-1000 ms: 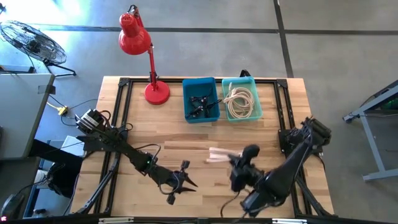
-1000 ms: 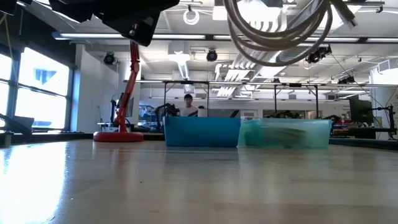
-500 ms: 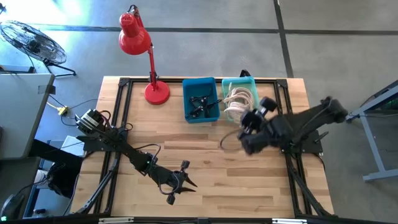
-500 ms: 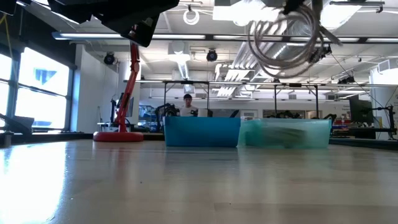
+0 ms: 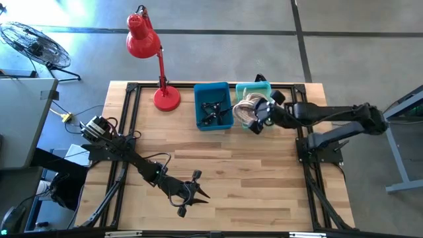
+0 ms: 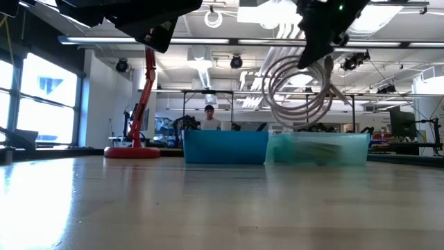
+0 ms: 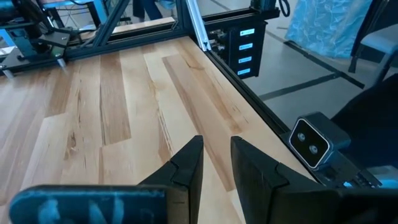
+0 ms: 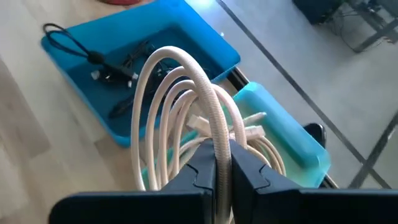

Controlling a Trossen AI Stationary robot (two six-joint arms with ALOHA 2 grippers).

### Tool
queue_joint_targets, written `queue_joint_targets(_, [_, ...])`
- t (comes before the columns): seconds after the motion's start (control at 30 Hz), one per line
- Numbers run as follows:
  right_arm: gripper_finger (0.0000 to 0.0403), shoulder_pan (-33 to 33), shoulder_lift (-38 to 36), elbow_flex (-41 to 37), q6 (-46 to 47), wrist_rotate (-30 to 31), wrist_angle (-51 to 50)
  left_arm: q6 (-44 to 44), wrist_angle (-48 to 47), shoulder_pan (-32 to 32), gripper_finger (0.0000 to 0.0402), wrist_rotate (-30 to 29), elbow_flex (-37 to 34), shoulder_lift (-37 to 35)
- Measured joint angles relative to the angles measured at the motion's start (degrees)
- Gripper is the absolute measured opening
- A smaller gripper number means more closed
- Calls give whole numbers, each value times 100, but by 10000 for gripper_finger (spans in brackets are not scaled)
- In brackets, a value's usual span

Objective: Pick & Place USB Port
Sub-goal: Put the brown HDMI cable into the green bin

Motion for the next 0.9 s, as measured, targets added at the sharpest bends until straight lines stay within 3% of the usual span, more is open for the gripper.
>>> queue_joint_targets(0.27, [9,-960,-12,-851,-446,-391,710,-2,-1,0,81,-5,0,0])
queue_joint_targets(0.67, [10,-2163,-27,-1939,-582,-1620,2110,-2,-1,0,81,-20,0,-2])
queue_joint_targets(0.9, [68,-2343,1,-2133,-539,-1926,2368,-2,0,0,81,-17,0,-2])
